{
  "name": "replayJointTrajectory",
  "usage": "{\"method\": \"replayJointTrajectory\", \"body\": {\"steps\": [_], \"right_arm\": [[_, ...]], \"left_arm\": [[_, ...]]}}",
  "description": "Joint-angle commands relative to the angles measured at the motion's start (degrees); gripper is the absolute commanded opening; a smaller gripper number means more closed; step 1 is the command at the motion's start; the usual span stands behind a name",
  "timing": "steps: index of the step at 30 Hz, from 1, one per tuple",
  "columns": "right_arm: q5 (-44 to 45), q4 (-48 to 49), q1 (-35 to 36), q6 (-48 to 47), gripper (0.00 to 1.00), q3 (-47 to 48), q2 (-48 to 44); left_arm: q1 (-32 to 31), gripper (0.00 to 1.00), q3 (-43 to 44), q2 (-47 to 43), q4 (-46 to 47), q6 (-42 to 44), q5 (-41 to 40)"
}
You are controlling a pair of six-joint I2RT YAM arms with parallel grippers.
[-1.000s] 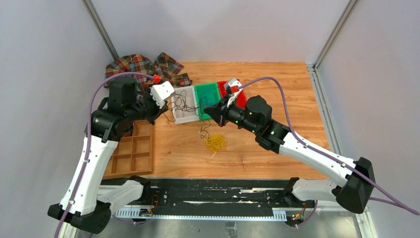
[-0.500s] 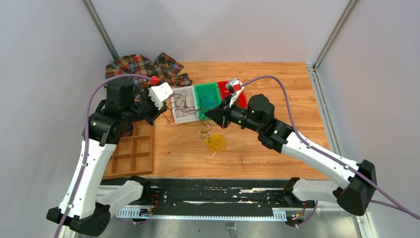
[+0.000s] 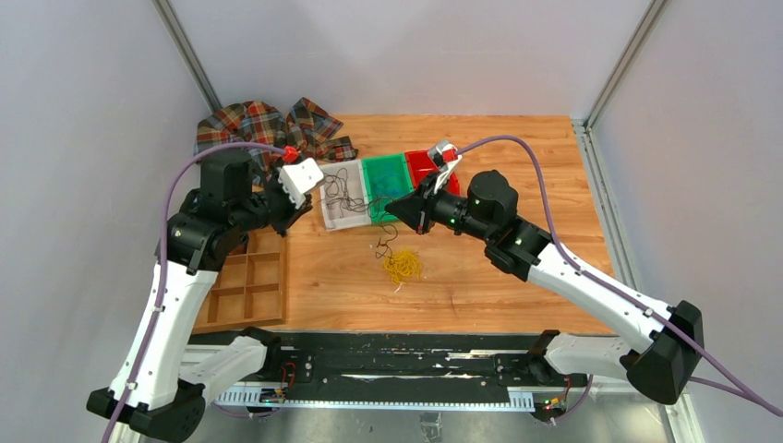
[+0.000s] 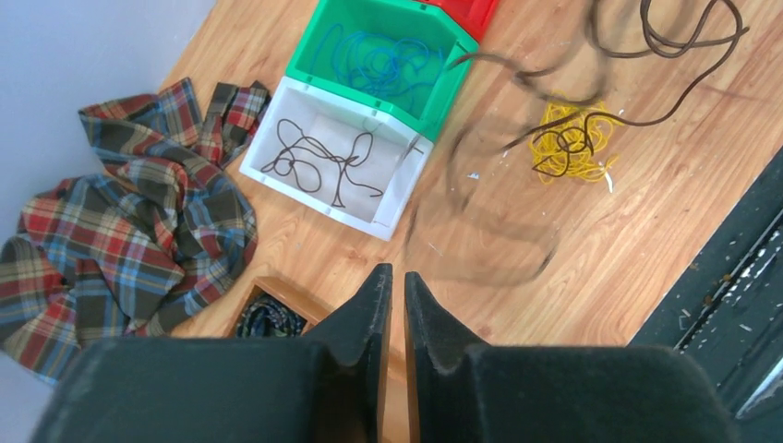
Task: Untangle the cables
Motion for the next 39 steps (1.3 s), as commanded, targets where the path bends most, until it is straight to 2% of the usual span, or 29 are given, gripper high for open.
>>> {"method": "replayJointTrajectory", "body": {"steps": [1, 3, 5, 7, 10, 15, 24, 30, 33, 35, 39], "right_arm": [[-2.4, -0.3, -0.9, 0.7, 0.01, 3.2, -0.8], [-3.6, -0.4, -0.9, 1.0, 0.01, 3.7, -0.1], [-4.7, -0.2, -0.9, 1.5, 0.01, 4.1, 0.7], [-5.9, 0.0, -0.9, 1.9, 0.01, 4.5, 1.4], [-6.8, -0.1, -0.4, 2.1, 0.01, 5.2, 2.6], [-7.5, -0.9, 1.7, 1.3, 0.01, 7.0, 5.3], [-7.6, -1.3, 5.6, 0.8, 0.01, 10.0, 9.6], [-7.7, -1.3, 7.1, 0.8, 0.01, 11.7, 11.6], [-8.0, -1.5, 7.8, 0.9, 0.01, 12.5, 12.5], [-7.7, -1.6, 7.9, 0.9, 0.01, 12.4, 12.4], [-6.5, -1.7, 7.9, 0.4, 0.01, 11.0, 11.4]], "left_arm": [[-0.2, 0.18, -1.1, -1.6, 0.9, 1.2, 0.0], [-0.2, 0.29, -1.1, -1.6, 0.9, 1.1, 1.1], [-0.2, 0.5, -0.8, -1.7, 0.9, 0.8, 3.2], [-0.2, 0.6, -0.1, -1.6, 0.8, 0.5, 5.9], [-0.2, 0.66, 1.2, -0.9, 0.9, -1.3, 10.8], [-0.3, 0.69, 3.0, 1.4, 1.0, -2.8, 19.3], [-0.2, 0.59, 2.5, 3.3, 1.1, -4.1, 28.6], [-0.2, 0.49, 0.2, 3.0, 1.1, -3.3, 27.9], [-0.3, 0.38, -0.1, 3.3, 1.0, -2.4, 26.2], [-0.3, 0.26, 0.0, 3.5, 0.9, -1.1, 21.7], [-0.3, 0.12, 0.3, 3.1, 1.0, 0.4, 15.9]]}}
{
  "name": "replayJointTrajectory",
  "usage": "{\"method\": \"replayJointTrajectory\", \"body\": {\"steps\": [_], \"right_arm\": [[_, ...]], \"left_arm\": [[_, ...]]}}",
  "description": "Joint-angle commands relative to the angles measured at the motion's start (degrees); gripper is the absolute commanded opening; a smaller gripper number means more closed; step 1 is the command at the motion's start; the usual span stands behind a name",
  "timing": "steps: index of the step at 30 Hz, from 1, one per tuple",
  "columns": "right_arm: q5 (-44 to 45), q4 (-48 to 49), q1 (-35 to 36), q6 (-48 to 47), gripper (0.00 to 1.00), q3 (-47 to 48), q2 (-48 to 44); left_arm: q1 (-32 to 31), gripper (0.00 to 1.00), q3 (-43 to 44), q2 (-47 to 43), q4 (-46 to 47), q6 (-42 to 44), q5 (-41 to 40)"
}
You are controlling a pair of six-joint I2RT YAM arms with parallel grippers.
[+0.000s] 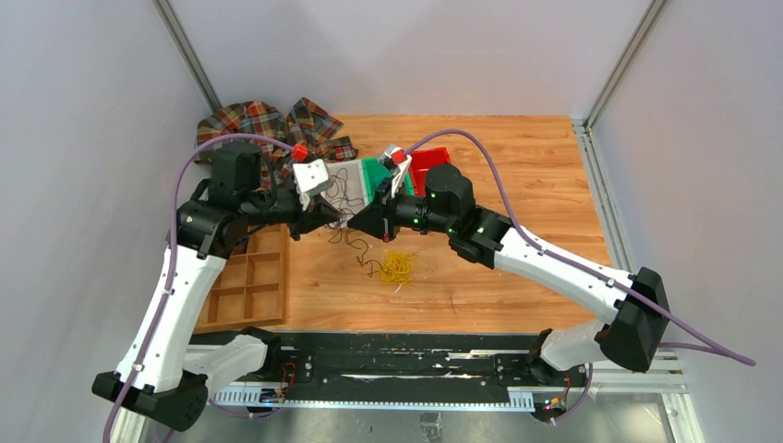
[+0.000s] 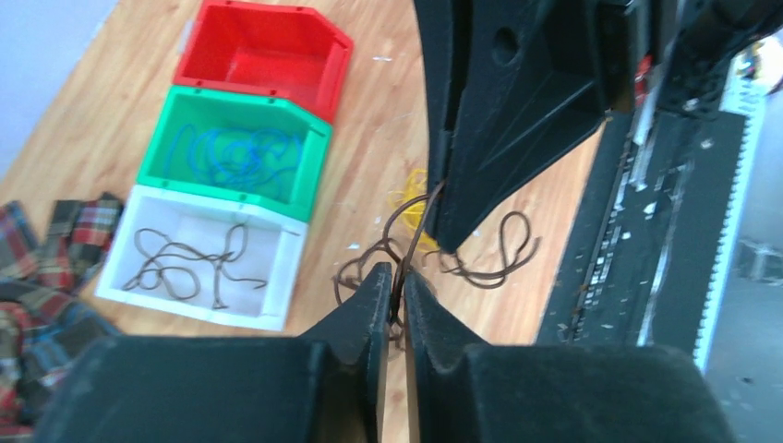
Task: Untangle the cables
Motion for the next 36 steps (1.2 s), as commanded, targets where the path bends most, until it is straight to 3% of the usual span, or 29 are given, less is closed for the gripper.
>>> {"method": "replayJointTrajectory", "body": {"steps": [1, 3, 10, 13, 15, 21, 23, 29, 36], "right_arm": [[0.5, -0.3, 0.9, -0.9, 0.01, 0.5, -1.1], [1.2, -0.4, 0.9, -1.1, 0.01, -0.1, -1.4], [2.8, -1.7, 0.4, -2.1, 0.01, -1.7, -2.4], [3.8, -2.1, -0.1, -2.7, 0.15, -3.0, -3.1], [4.8, -2.4, -0.3, -3.1, 0.2, -3.7, -3.4], [8.7, -5.3, -0.3, -4.7, 0.15, -3.3, -3.3], [9.8, -5.4, -0.3, -5.0, 0.24, -3.3, -4.1], [14.2, -0.6, 1.7, -7.5, 0.7, -3.3, -7.9], [22.3, 5.2, 6.3, -15.7, 0.74, -2.9, -8.1]], "left_arm": [[-0.2, 0.08, 0.0, -0.8, 0.4, 2.4, -6.2], [-0.2, 0.02, 0.0, -1.5, 0.4, 2.6, -6.6], [-0.3, 0.01, 1.3, -2.9, 0.4, 3.7, -10.3], [-0.3, 0.0, 3.1, -3.0, 0.4, 3.0, -11.8], [-0.3, 0.01, 4.5, -3.1, 0.3, 2.1, -11.4], [-0.3, 0.01, 7.3, -3.3, 0.3, -1.9, -10.2], [-0.3, 0.01, 7.4, -3.5, 0.4, -2.6, -9.6], [-0.3, 0.0, 7.1, -3.5, 0.4, -5.0, -8.5], [-0.3, 0.0, 6.8, -3.3, 0.4, -8.3, -7.0]]}}
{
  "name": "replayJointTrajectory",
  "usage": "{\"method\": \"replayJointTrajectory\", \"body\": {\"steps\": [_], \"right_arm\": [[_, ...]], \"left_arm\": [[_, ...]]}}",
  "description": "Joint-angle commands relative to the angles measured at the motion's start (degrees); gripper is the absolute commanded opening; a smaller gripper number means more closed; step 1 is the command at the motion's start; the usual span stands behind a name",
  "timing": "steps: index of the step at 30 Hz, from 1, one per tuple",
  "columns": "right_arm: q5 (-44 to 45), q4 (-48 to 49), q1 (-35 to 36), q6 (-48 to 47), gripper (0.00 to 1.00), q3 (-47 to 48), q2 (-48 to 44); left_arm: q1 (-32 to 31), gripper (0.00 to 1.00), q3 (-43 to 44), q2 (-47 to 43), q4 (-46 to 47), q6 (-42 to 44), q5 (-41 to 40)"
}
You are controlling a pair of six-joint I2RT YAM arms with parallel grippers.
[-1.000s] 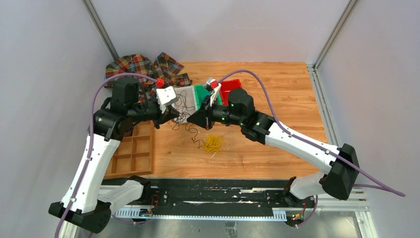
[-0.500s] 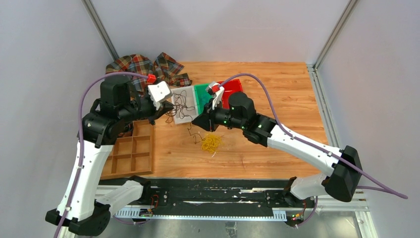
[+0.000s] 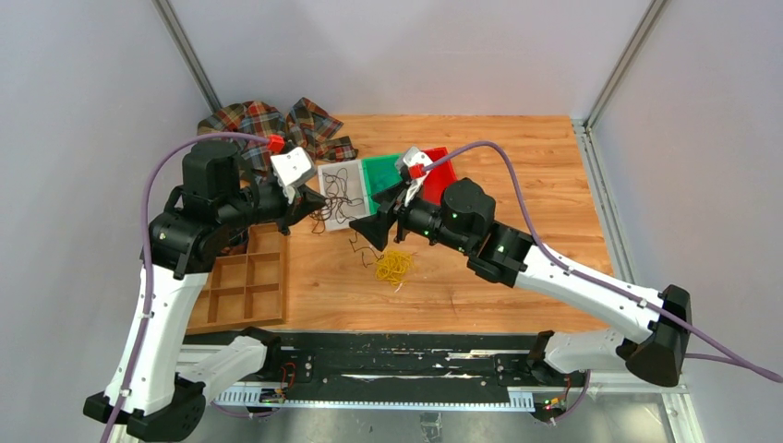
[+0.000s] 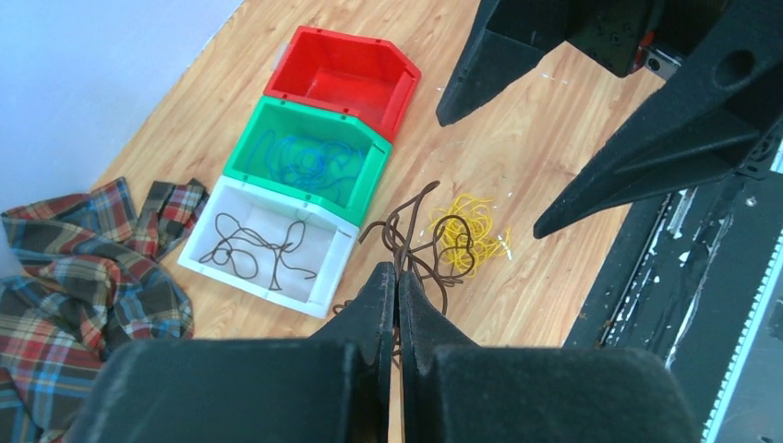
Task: Untangle the cables
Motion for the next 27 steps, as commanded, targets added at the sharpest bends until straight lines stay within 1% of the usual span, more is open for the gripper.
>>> {"method": "replayJointTrajectory", "body": {"steps": [1, 6, 10, 13, 15, 18, 19, 27], "right_arm": [[5.4, 5.6, 2.4, -6.8, 0.73, 0.3, 0.3], [6.1, 6.8, 2.8, -9.5, 0.66, 2.3, 2.7], [6.5, 8.5, 2.9, -10.1, 0.54, 3.4, 4.4], [7.1, 9.1, 2.8, -9.8, 0.4, 4.3, 5.3], [7.7, 10.5, 2.8, -9.5, 0.27, 3.8, 5.1], [8.7, 12.2, 2.8, -9.1, 0.03, 2.6, 4.2], [8.7, 12.1, 2.8, -9.0, 0.01, 2.3, 3.9], [7.0, 10.6, 2.8, -9.1, 0.0, 1.2, 1.8]], "left_arm": [[-0.2, 0.0, 0.5, -0.4, 0.4, -3.8, 2.0], [-0.2, 0.0, 0.2, -0.6, -0.1, -4.4, 2.9], [-0.2, 0.0, -0.1, -0.4, -0.9, -5.2, 3.4], [-0.2, 0.0, -0.6, -0.5, -1.3, -5.4, 4.0], [-0.2, 0.0, -1.3, -0.8, -1.4, -5.5, 4.0], [-0.2, 0.0, -2.5, -1.6, -1.4, -5.0, 4.0], [-0.2, 0.0, -2.9, -1.9, -1.4, -4.9, 4.0], [-0.2, 0.0, -3.4, -2.0, -1.4, -4.0, 2.9]]}}
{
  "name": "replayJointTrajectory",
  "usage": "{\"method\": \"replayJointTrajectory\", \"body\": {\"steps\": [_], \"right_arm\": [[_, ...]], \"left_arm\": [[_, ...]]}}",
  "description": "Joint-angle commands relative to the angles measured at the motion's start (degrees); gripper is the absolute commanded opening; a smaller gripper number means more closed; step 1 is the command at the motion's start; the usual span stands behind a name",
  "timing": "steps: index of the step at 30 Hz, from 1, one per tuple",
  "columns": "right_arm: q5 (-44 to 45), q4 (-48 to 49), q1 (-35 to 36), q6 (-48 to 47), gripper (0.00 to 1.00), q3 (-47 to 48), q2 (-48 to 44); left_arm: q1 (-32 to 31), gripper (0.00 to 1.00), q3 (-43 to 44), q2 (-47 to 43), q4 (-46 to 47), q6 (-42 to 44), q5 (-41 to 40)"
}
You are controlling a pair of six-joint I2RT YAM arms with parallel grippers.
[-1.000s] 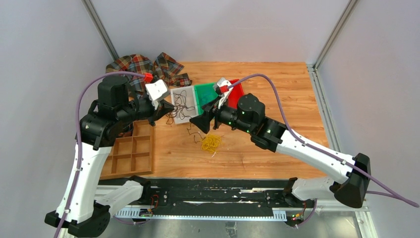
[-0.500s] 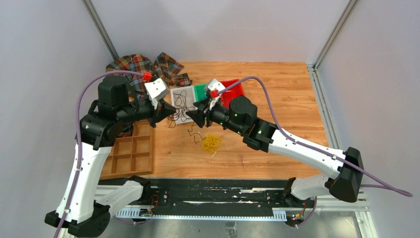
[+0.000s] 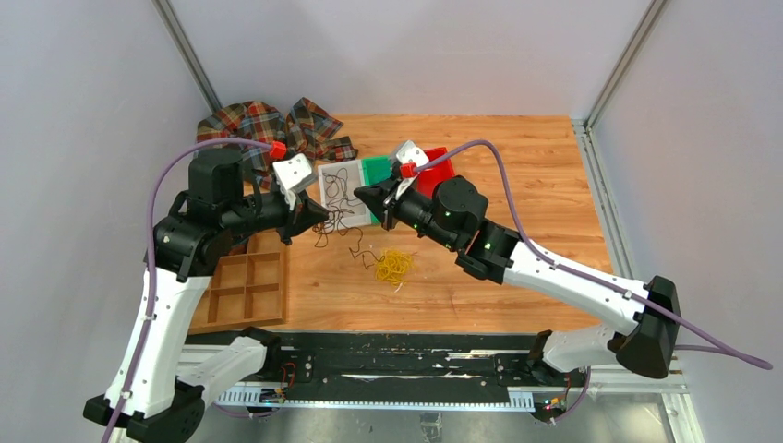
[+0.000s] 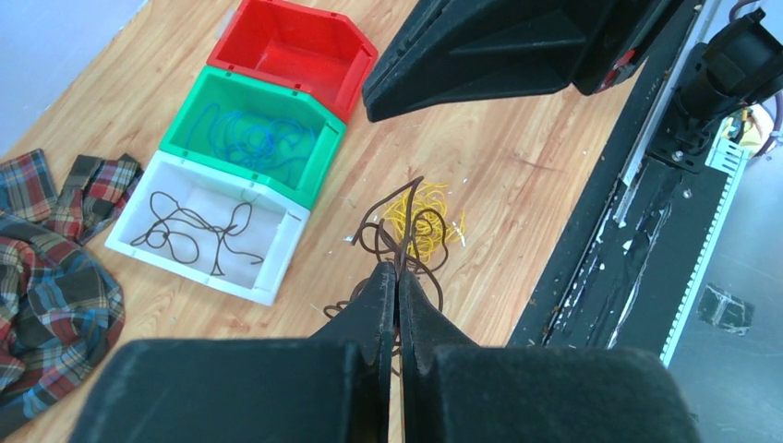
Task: Untangle the cables
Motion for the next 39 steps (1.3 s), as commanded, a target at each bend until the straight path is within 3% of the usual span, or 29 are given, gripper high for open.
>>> {"method": "replayJointTrajectory", "body": {"steps": [1, 2, 5, 8, 10, 16, 18, 23, 28, 31, 32, 33, 34, 35, 36, 39], "right_arm": [[-1.1, 0.6, 0.8, -0.4, 0.01, -0.4, -2.4], [-1.7, -0.1, 0.8, -0.7, 0.04, -0.6, -2.6], [-4.5, 0.7, 0.8, -1.9, 0.28, -3.3, -4.1], [-7.5, 5.3, 0.9, -4.5, 0.43, -8.0, -6.4], [-9.2, 9.6, 1.2, -7.0, 0.67, -10.9, -7.4], [-3.2, 11.3, 4.2, -15.6, 0.74, -9.8, -5.5], [2.4, 13.0, 5.6, -19.1, 0.73, -9.1, -3.9], [7.9, 16.9, 6.4, -22.8, 0.55, -7.0, -0.5], [11.9, 19.3, 7.4, -27.4, 0.28, -5.8, 2.3], [12.2, 20.0, 7.9, -29.3, 0.03, -5.9, 2.3], [12.4, 19.5, 8.1, -29.4, 0.01, -5.7, 2.2], [12.4, 18.2, 8.2, -29.2, 0.01, -5.4, 1.9], [12.0, 15.9, 8.3, -28.6, 0.01, -4.8, 1.5], [11.4, 13.1, 8.4, -27.7, 0.01, -3.9, 1.1], [10.7, 10.0, 8.4, -26.8, 0.01, -3.0, 0.7], [8.2, -1.4, 8.4, -22.9, 0.0, 0.7, 0.1]], "left_arm": [[-0.2, 0.0, 0.0, -0.5, 0.2, 0.1, -0.3], [-0.2, 0.0, 0.3, -0.4, 0.2, -0.2, -0.3], [-0.2, 0.0, 1.1, -0.3, 0.2, -0.6, 0.0], [-0.2, 0.0, 1.3, -0.3, 0.2, -1.2, 0.0], [-0.2, 0.01, 1.3, -0.2, 0.2, -1.5, -0.1], [-0.2, 0.01, 1.8, 0.5, 0.2, -4.8, 0.4], [-0.2, 0.01, 1.9, 0.5, 0.2, -5.9, 1.0], [-0.2, 0.0, 1.9, -0.3, 0.2, -6.9, 1.8], [-0.2, 0.0, 2.7, -0.6, -0.8, -6.6, 2.1], [-0.2, 0.0, 2.7, -0.8, -1.5, -5.9, 1.9], [-0.2, 0.01, 2.4, -0.9, -1.5, -5.3, 1.4], [-0.2, 0.03, 1.9, -1.1, -1.6, -4.3, 0.6], [-0.2, 0.11, 1.2, -1.5, -1.6, -2.9, -0.5], [-0.2, 0.26, 0.5, -1.7, -1.6, -1.2, -2.3], [-0.2, 0.34, -0.1, -1.9, -1.6, 0.5, -3.4], [-0.2, 0.49, -1.0, -2.3, -1.5, 4.6, -4.2]]}}
